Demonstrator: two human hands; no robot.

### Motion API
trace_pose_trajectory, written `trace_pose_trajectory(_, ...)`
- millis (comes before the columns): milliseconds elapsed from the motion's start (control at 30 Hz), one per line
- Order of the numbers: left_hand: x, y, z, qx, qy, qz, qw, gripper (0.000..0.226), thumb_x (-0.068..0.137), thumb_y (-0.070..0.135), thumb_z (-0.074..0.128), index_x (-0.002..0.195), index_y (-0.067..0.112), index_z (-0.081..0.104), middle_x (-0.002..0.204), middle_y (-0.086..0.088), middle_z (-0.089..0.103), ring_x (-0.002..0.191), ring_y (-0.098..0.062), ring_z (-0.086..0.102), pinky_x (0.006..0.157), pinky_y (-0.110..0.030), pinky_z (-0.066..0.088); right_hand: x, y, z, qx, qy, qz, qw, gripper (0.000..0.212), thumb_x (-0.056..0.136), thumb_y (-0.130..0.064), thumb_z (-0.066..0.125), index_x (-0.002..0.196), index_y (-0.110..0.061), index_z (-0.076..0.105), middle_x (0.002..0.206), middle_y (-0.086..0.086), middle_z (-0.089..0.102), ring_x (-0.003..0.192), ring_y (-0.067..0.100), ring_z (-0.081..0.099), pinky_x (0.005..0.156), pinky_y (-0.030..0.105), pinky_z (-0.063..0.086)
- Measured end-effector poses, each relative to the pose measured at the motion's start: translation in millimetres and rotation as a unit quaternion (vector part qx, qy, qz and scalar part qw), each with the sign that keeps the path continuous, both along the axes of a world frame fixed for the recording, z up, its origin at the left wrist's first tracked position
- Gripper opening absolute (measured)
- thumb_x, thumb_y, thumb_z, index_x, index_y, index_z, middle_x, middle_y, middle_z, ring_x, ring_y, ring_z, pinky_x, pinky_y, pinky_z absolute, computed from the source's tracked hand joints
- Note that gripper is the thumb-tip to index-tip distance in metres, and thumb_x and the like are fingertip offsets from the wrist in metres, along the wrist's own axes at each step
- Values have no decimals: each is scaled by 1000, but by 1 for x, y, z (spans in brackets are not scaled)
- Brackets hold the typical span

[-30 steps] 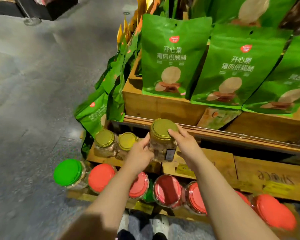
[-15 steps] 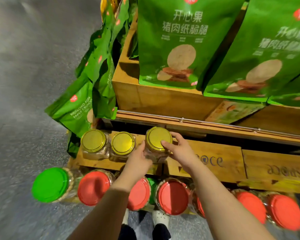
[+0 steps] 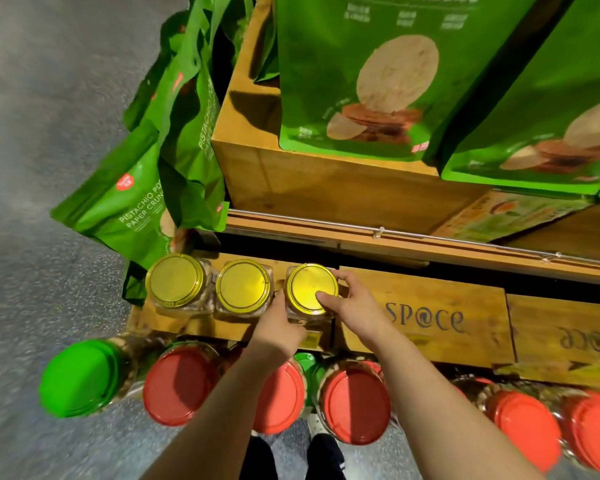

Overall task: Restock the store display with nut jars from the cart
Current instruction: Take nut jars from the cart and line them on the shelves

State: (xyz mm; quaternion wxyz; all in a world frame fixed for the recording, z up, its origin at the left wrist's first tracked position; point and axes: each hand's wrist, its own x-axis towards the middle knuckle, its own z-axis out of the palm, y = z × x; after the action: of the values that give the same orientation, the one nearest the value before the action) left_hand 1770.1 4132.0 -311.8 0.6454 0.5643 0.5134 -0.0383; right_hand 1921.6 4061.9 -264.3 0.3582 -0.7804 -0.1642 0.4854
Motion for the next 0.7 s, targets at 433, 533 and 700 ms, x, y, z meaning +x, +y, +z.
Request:
trace_pose_trajectory(433, 2, 0, 40, 29, 94, -37, 994, 86, 89, -1, 58, 162, 20, 19, 138, -11, 57, 102, -19, 63, 79, -27, 55, -9, -2, -1, -43, -41, 28, 998, 49, 86, -39, 77, 127, -35, 49, 119, -2, 65, 108, 25, 67, 97, 50, 55)
trace_pose_trajectory(533, 3, -1, 63, 37, 91, -33, 995, 66, 89, -3, 55, 151, 15, 38, 119, -8, 64, 83, -10, 57, 71, -23, 45, -11, -2, 3, -49, -47, 28, 997, 54, 81, -45, 77, 127, -37, 49, 119, -2, 66, 108, 26, 67, 95, 52, 55)
trace_pose_trajectory(700, -3, -4, 115, 56, 83, -54, 993, 21, 91, -2, 52, 92, 19, 53, 94, -6, 60, 74, -16, 50, 67, -30, 40, -15, -5, 29, -53, -77, 44, 995, 63, 89, -43, 75, 142, -29, 45, 131, 4, 64, 113, 26, 64, 100, 46, 53)
